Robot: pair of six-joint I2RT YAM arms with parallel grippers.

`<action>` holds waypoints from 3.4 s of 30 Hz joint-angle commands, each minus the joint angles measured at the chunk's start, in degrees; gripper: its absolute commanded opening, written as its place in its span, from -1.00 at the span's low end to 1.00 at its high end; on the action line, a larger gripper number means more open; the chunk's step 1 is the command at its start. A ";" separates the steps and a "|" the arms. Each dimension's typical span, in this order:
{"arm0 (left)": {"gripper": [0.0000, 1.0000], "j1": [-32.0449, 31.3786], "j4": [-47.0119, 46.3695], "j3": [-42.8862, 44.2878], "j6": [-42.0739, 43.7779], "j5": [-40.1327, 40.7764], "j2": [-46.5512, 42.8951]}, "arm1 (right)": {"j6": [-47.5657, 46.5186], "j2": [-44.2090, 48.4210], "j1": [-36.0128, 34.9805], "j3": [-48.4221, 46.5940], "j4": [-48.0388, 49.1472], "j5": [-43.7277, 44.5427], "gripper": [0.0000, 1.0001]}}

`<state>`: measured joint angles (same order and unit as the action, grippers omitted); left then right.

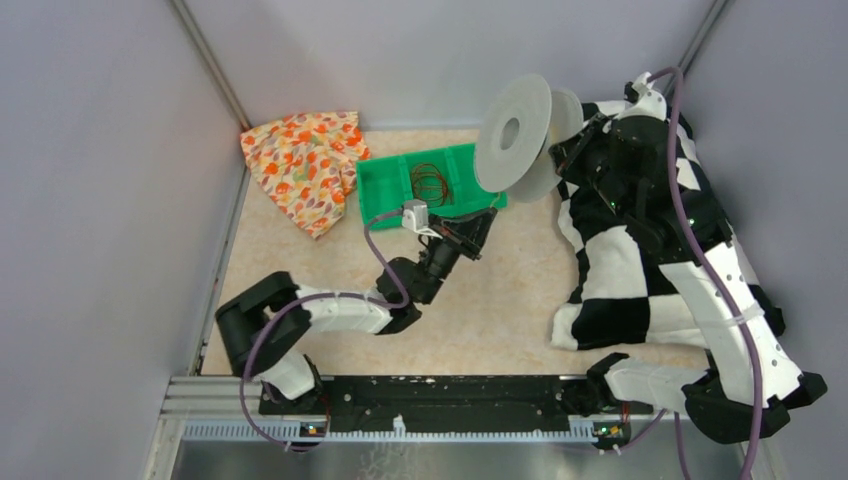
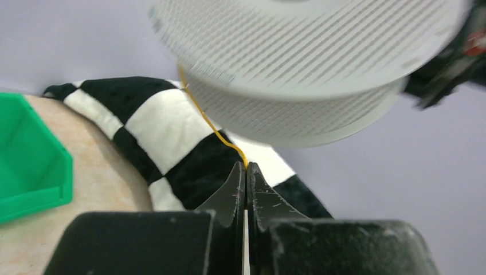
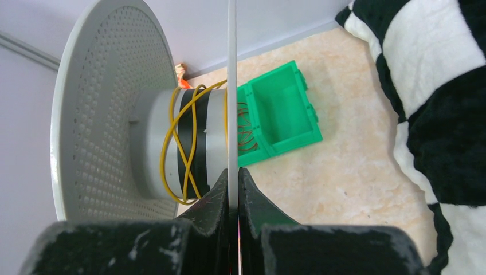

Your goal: Wrap the cables

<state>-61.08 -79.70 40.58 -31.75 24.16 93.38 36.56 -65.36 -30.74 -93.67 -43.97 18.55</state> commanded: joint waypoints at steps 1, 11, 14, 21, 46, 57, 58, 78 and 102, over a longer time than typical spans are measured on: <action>-1.00 -0.35 16.77 2.34 -3.52 -6.33 -10.38 | -2.05 -0.09 -0.55 1.02 6.06 3.70 -1.00; -1.00 -0.62 45.81 12.86 -7.07 -20.06 -15.50 | -3.46 -1.93 -0.48 5.99 6.45 4.90 -1.00; -1.00 -0.86 51.43 16.07 -7.47 -23.76 -15.15 | -4.22 -3.09 -0.53 7.02 6.32 5.14 -1.00; -1.00 -0.81 59.43 22.62 -1.71 -24.76 -16.25 | -7.01 -3.35 -0.51 10.02 5.90 -1.53 -1.00; -1.00 6.16 84.64 42.56 23.59 -45.11 -12.09 | -27.94 10.16 -1.16 17.38 -8.60 -27.83 -1.00; -1.00 6.89 96.76 42.50 37.79 -54.84 -18.56 | -36.04 11.42 -1.12 12.48 -18.04 -39.03 -1.00; -1.00 6.93 97.13 42.26 38.83 -55.87 -19.11 | -36.25 11.61 -1.16 11.98 -18.30 -39.79 -1.00; -1.00 13.43 97.55 35.77 48.84 -74.97 -22.36 | -34.72 15.41 -1.14 13.51 -14.41 -46.34 -1.00; -1.00 27.29 101.86 25.13 44.00 -109.60 -15.75 | -17.71 9.93 3.20 36.23 20.52 -64.91 -1.00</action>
<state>-35.42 23.31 68.42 13.13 -80.40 77.43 12.56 -53.01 -30.81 -60.75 -40.16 -41.78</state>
